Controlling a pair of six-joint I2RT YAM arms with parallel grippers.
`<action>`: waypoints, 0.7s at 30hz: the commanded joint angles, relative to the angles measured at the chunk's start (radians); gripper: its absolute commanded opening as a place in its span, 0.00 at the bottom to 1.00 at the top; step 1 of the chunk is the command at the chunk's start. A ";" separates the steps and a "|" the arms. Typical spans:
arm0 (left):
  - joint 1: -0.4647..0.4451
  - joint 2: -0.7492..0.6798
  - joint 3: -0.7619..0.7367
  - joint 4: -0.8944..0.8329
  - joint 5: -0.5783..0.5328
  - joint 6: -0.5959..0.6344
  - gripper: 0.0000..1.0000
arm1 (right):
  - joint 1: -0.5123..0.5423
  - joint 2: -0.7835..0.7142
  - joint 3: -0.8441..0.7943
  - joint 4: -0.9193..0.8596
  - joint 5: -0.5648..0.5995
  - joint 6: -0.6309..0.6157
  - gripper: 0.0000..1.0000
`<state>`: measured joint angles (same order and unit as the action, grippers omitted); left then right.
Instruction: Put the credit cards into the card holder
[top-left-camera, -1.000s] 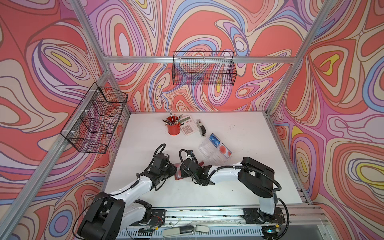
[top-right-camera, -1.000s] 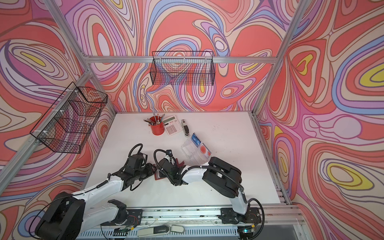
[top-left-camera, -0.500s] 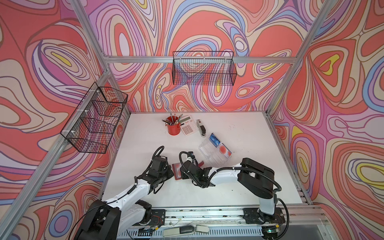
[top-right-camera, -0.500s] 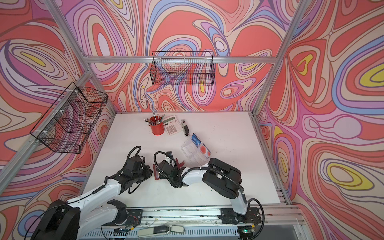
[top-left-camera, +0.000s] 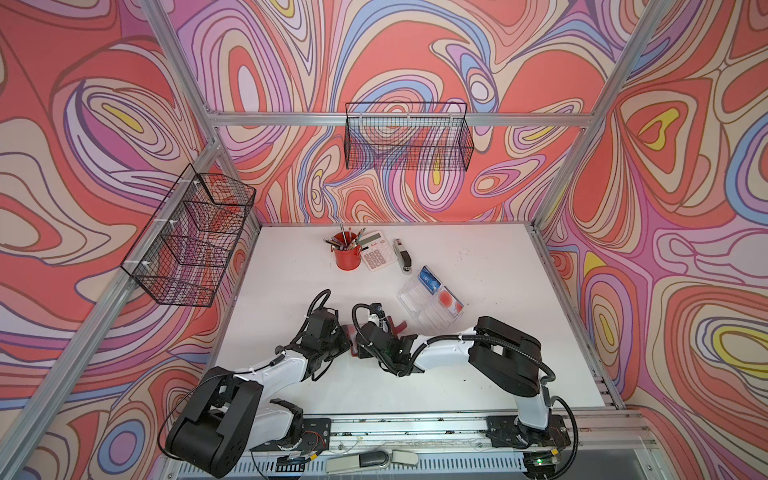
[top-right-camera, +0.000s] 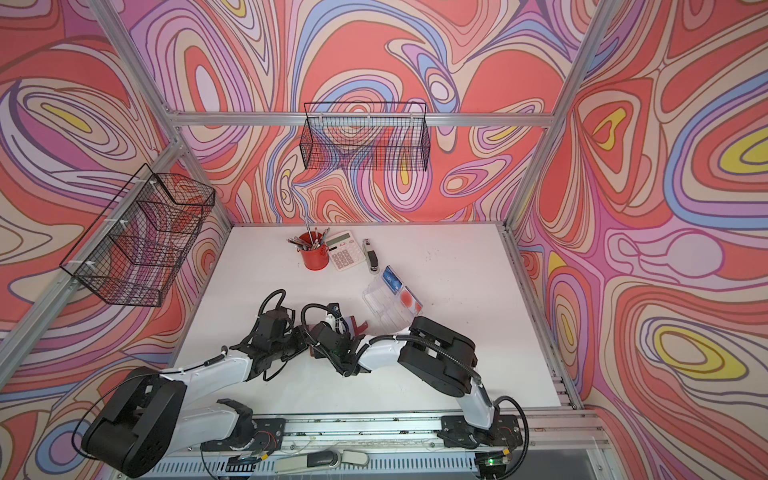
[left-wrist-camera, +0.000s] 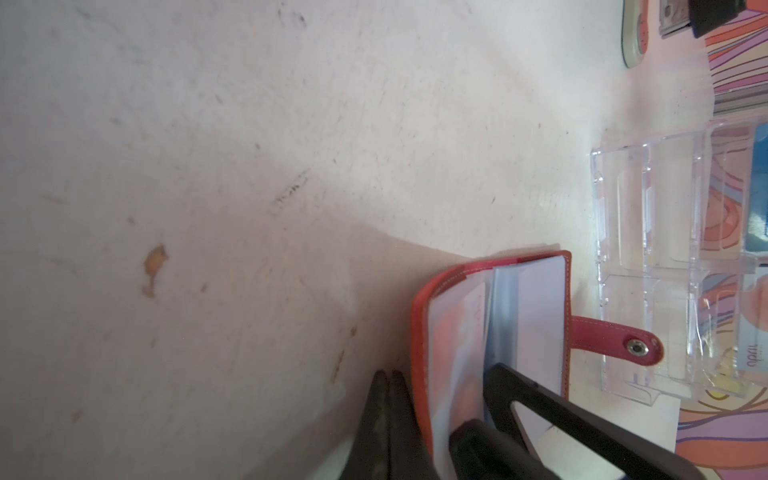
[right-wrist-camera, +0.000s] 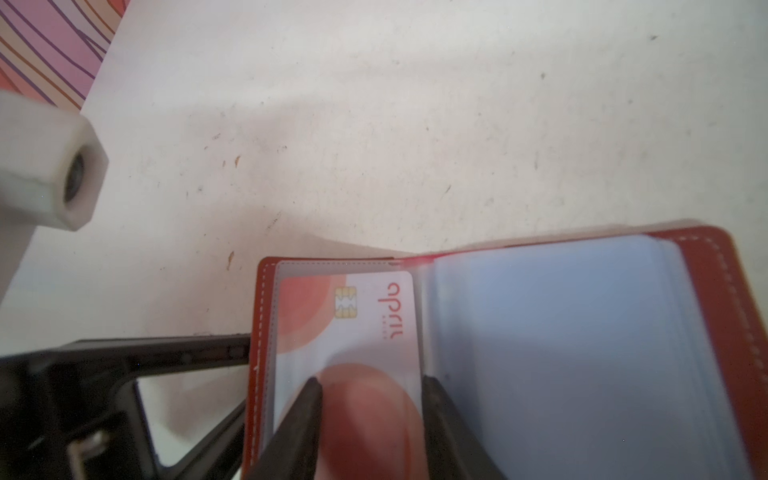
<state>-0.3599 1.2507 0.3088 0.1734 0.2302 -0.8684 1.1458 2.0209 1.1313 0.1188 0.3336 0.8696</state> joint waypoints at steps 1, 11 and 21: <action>-0.004 0.002 0.008 -0.108 -0.036 -0.005 0.00 | 0.023 0.025 0.011 0.030 -0.048 0.003 0.40; -0.002 -0.215 0.014 -0.330 -0.175 0.004 0.04 | 0.022 -0.086 -0.055 0.021 0.014 -0.004 0.43; -0.002 -0.265 -0.031 -0.233 -0.038 -0.001 0.10 | 0.023 -0.052 -0.056 0.024 0.014 0.005 0.44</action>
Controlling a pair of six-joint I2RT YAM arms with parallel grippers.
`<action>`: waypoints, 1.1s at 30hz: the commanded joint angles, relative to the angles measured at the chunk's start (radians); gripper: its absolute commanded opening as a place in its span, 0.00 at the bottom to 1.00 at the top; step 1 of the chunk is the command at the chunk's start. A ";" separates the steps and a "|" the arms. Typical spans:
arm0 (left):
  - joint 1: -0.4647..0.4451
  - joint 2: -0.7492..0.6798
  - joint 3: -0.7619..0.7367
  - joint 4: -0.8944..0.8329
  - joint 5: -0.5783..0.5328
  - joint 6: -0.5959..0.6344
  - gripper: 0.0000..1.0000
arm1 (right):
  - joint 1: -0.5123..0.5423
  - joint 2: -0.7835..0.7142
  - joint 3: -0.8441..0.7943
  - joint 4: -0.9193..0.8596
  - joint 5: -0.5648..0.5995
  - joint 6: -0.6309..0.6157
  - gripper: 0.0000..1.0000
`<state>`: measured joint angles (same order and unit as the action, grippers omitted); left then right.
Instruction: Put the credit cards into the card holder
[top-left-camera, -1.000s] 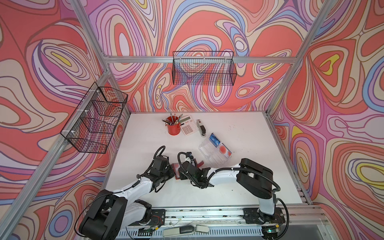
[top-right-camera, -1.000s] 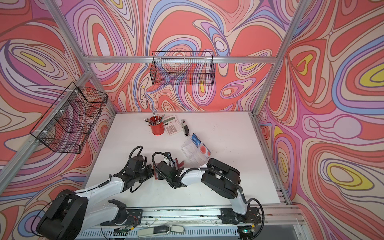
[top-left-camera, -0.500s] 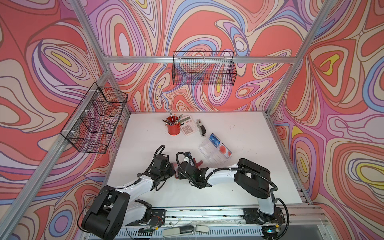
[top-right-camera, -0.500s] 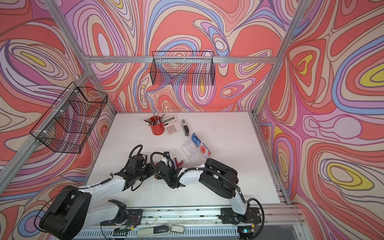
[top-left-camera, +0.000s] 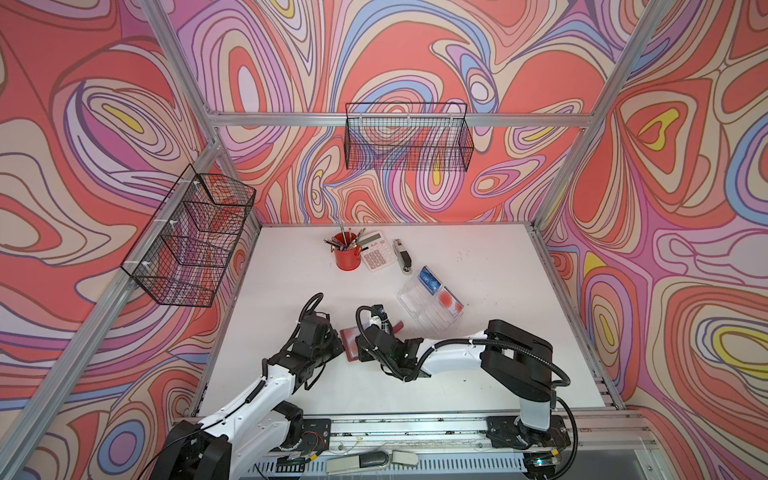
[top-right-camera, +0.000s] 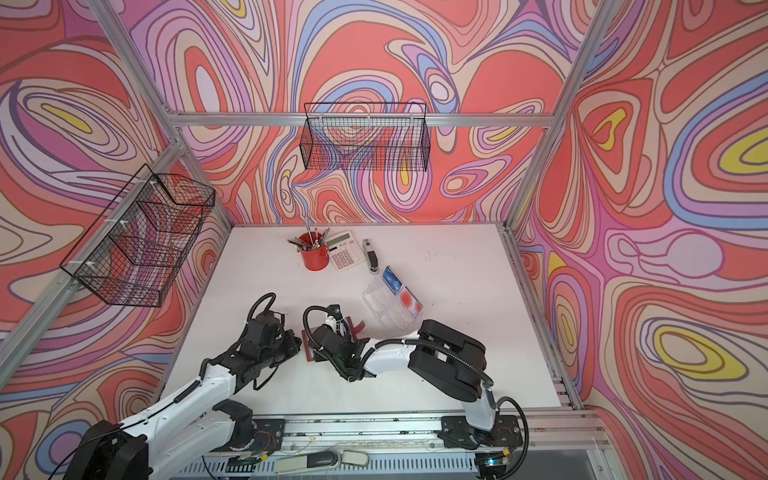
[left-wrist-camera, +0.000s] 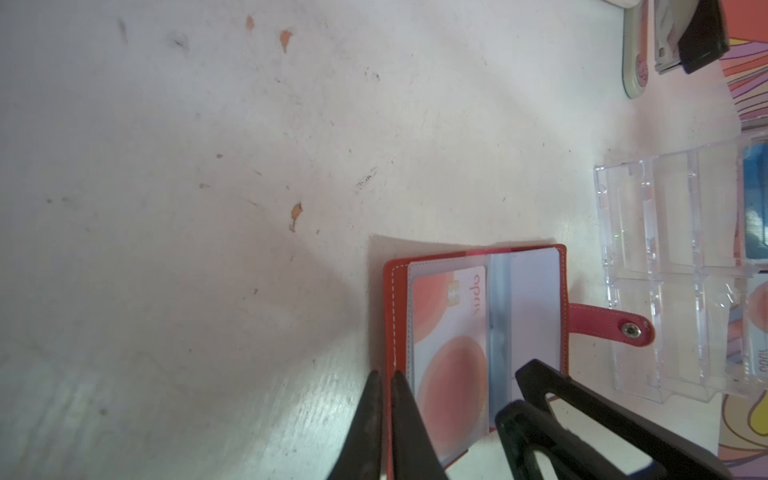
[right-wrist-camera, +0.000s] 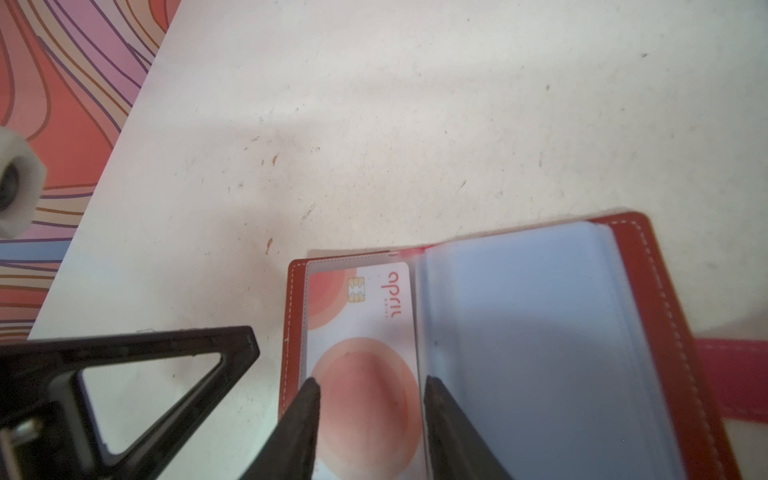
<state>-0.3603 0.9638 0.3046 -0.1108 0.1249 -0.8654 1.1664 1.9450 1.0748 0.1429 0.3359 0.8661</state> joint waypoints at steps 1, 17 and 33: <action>-0.002 0.035 -0.027 0.071 0.092 -0.007 0.09 | 0.003 0.033 0.005 -0.003 0.009 0.008 0.44; -0.002 0.239 -0.009 0.194 0.141 -0.017 0.00 | 0.003 0.097 0.051 -0.018 -0.001 -0.002 0.44; -0.003 0.136 -0.004 0.119 0.124 0.003 0.00 | 0.007 0.086 0.060 0.006 -0.048 -0.048 0.39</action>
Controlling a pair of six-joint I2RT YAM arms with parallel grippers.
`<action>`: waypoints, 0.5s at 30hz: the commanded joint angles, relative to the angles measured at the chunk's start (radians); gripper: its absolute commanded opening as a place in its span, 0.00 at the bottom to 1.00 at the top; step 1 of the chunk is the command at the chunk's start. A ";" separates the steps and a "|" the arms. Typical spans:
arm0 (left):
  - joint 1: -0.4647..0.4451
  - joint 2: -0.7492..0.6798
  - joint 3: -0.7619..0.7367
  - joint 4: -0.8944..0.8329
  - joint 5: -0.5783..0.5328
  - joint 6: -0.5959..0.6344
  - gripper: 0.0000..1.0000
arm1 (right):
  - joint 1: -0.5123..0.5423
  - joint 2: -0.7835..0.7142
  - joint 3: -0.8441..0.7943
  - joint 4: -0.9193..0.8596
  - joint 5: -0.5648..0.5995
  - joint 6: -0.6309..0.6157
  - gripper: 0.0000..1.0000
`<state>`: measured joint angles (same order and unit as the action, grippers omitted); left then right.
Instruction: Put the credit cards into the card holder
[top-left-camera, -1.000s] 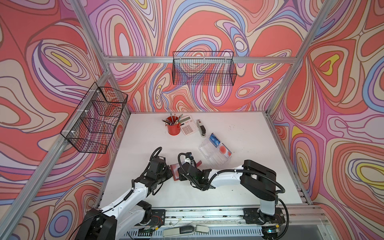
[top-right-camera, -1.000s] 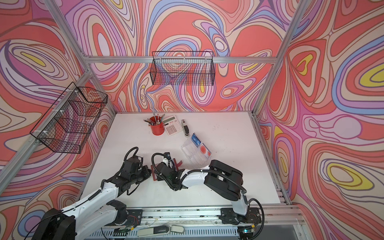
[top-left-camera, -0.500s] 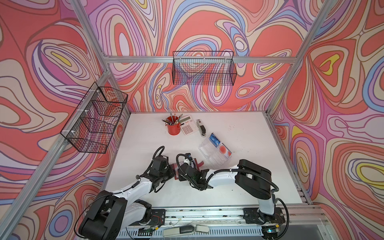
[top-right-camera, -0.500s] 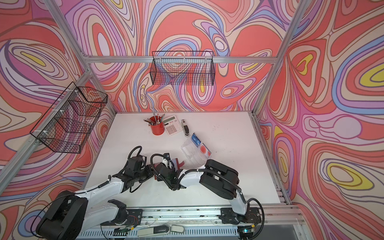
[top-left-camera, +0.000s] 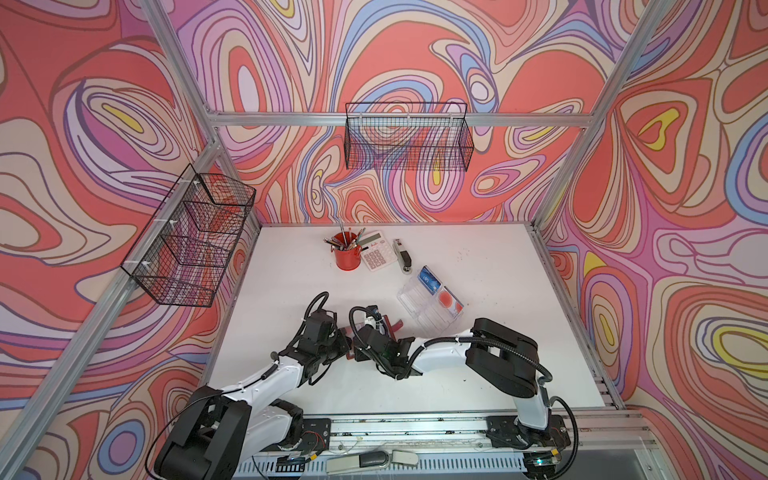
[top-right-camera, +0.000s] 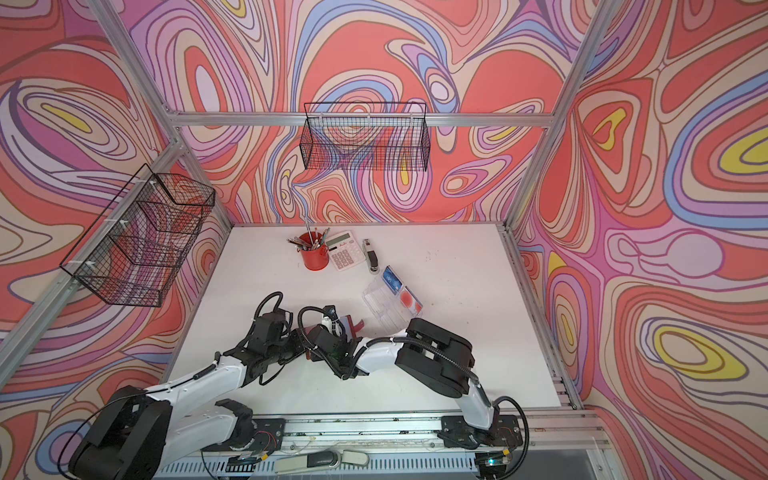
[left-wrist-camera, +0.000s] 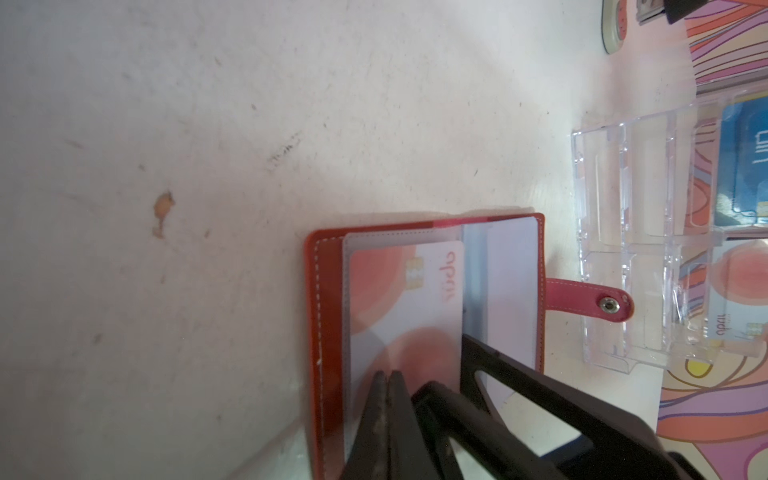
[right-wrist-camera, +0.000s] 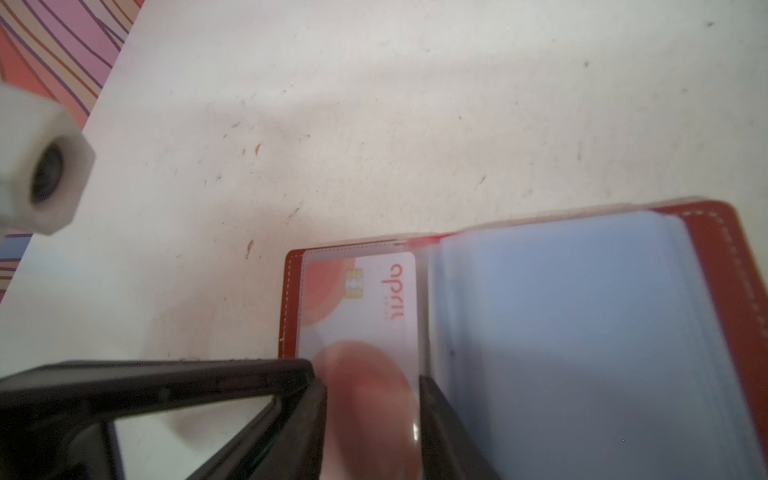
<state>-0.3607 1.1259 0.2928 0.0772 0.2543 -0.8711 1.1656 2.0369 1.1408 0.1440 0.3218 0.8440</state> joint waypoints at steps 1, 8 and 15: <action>-0.002 -0.040 0.010 -0.084 -0.008 0.015 0.01 | 0.005 -0.017 0.005 -0.020 -0.040 -0.052 0.41; -0.002 -0.254 0.044 -0.319 -0.092 0.104 0.38 | -0.080 -0.120 0.132 -0.300 -0.073 -0.203 0.46; -0.002 -0.454 0.043 -0.488 -0.260 0.129 0.67 | -0.161 -0.169 0.097 -0.284 0.064 -0.320 0.50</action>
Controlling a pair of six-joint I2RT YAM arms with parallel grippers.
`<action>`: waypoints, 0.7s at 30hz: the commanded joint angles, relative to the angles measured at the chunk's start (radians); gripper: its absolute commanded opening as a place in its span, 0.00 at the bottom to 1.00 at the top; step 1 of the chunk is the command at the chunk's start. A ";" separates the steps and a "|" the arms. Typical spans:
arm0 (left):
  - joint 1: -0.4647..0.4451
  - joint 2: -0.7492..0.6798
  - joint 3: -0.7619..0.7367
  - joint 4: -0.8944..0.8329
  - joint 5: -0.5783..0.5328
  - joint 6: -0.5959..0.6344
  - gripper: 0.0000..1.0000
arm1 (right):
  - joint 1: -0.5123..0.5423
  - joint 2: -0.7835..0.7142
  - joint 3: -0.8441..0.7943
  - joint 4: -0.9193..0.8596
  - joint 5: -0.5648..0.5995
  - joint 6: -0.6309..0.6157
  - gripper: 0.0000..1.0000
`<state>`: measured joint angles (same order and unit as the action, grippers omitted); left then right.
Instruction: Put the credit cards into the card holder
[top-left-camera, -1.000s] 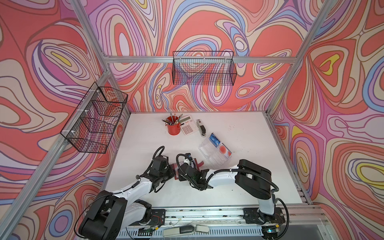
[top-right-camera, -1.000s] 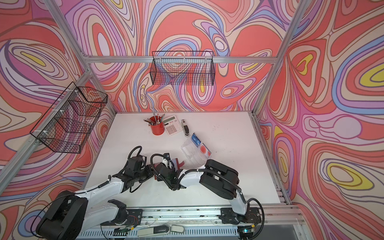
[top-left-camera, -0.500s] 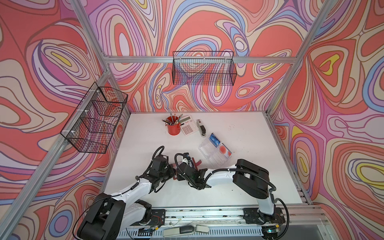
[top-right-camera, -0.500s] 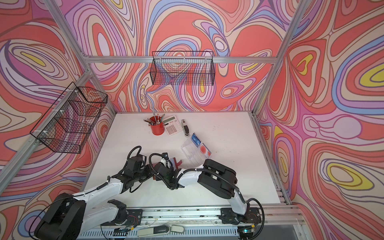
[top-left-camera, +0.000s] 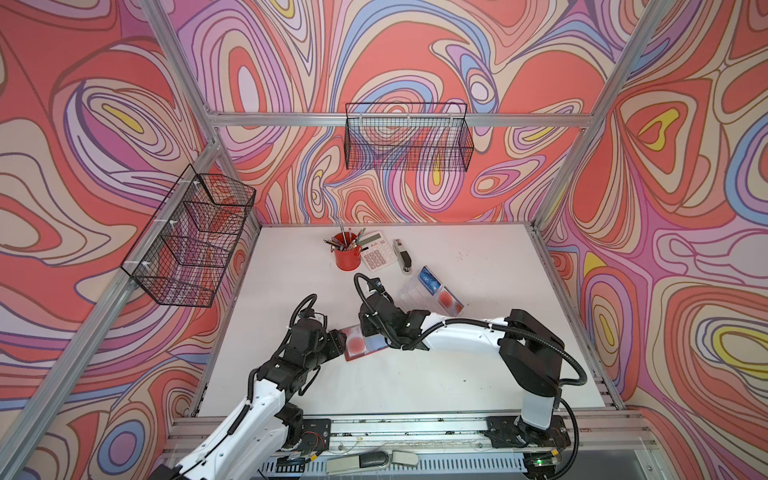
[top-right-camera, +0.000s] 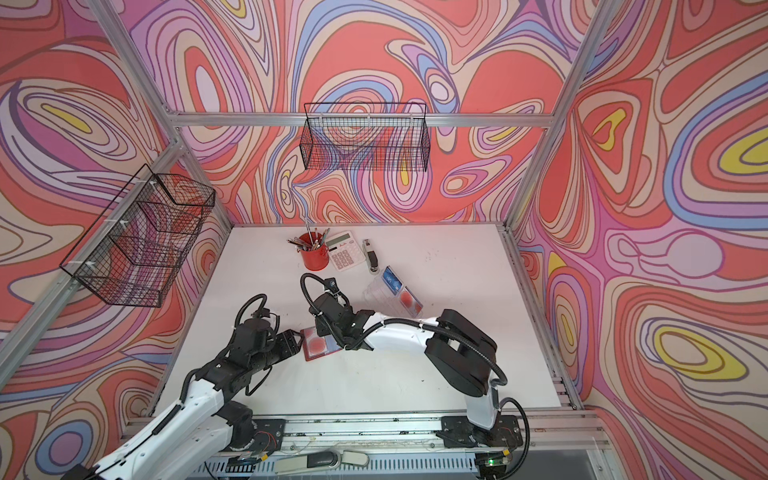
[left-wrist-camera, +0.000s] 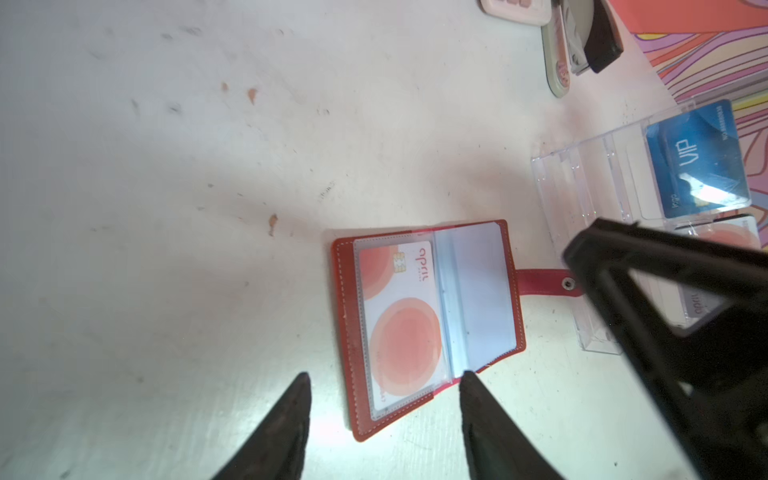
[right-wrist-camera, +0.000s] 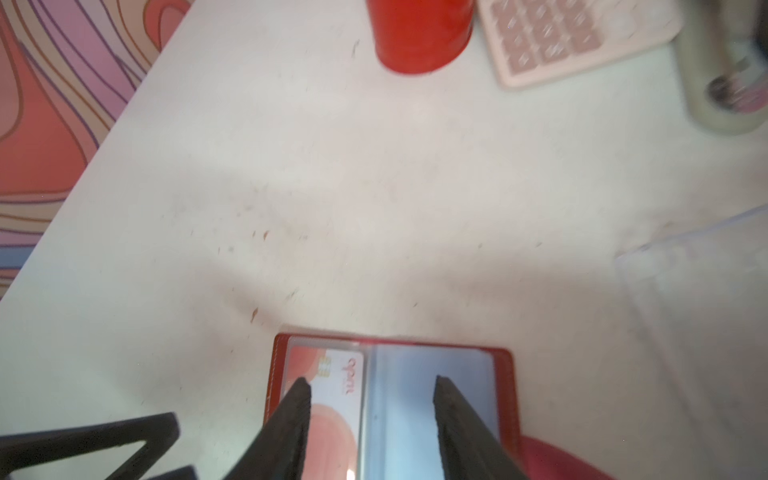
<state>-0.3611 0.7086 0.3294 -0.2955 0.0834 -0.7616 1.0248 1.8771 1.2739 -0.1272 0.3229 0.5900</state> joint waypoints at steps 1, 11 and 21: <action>-0.001 -0.050 -0.001 -0.114 -0.087 0.010 0.67 | -0.025 -0.012 -0.068 0.026 0.078 -0.066 0.50; -0.002 -0.016 0.046 -0.207 -0.119 -0.042 0.91 | -0.021 0.041 -0.174 0.116 0.003 0.014 0.46; -0.001 0.070 0.008 -0.067 -0.033 -0.036 0.91 | -0.021 0.080 -0.140 0.086 0.025 0.003 0.44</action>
<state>-0.3611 0.7616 0.3527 -0.4129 0.0200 -0.7891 0.9993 1.9659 1.1141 -0.0376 0.3237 0.5980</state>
